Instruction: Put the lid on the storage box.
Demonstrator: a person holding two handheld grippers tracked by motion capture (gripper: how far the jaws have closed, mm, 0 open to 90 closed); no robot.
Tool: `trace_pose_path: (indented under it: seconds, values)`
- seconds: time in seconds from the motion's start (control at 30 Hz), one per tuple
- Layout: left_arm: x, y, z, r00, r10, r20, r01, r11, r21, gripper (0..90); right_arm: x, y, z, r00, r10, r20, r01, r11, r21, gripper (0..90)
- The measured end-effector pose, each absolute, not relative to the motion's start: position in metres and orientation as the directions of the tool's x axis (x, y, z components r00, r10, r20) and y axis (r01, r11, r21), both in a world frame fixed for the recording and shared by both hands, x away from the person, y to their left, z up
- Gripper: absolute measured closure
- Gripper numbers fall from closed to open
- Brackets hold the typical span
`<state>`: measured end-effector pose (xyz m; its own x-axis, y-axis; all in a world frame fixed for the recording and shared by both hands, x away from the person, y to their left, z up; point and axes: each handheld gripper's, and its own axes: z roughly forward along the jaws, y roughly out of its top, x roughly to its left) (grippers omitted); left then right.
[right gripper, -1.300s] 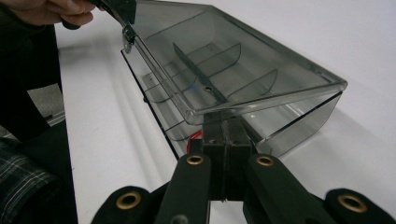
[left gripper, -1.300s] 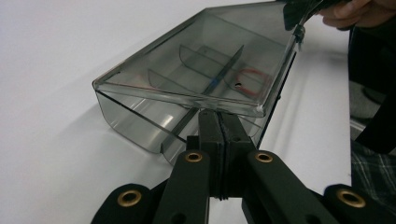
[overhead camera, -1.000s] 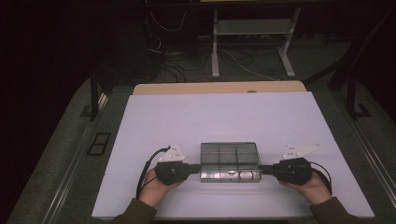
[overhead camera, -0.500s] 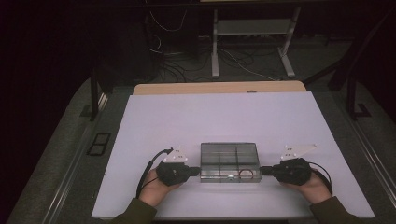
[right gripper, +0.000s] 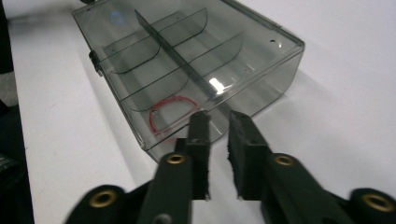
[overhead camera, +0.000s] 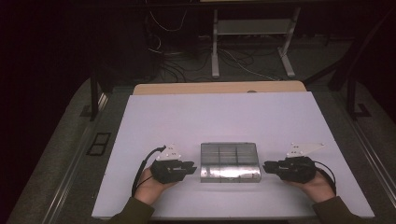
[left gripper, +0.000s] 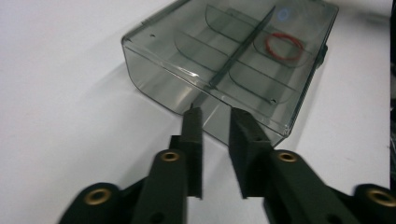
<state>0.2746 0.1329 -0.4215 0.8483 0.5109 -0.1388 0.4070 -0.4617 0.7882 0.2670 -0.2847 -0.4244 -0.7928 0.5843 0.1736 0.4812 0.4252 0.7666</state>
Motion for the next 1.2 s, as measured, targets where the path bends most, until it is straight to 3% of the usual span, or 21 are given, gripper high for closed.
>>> trace_pose_path:
  seconds: [0.3, 0.7, 0.97, 1.2]
  values:
    - [0.267, 0.148, -0.424, 0.836, 0.534, -0.128, 0.394, -0.422, 0.817, 48.3, 0.262, -0.296, -0.429, -0.769, 0.611, 0.190, 0.486, 0.363, 0.795, 42.2]
    - [0.257, 0.167, -0.428, 0.815, 0.563, -0.138, 0.390, -0.356, 0.849, 32.5, 0.253, -0.300, -0.436, -0.753, 0.638, 0.161, 0.464, 0.340, 0.818, 20.4]
    - [0.256, 0.174, -0.433, 0.800, 0.587, -0.122, 0.376, -0.332, 0.865, 19.1, 0.251, -0.301, -0.437, -0.737, 0.658, 0.154, 0.461, 0.324, 0.826, 11.8]
    - [0.260, 0.177, -0.435, 0.775, 0.623, -0.104, 0.380, -0.328, 0.865, 7.4, 0.249, -0.300, -0.439, -0.738, 0.659, 0.146, 0.463, 0.337, 0.820, 11.9]
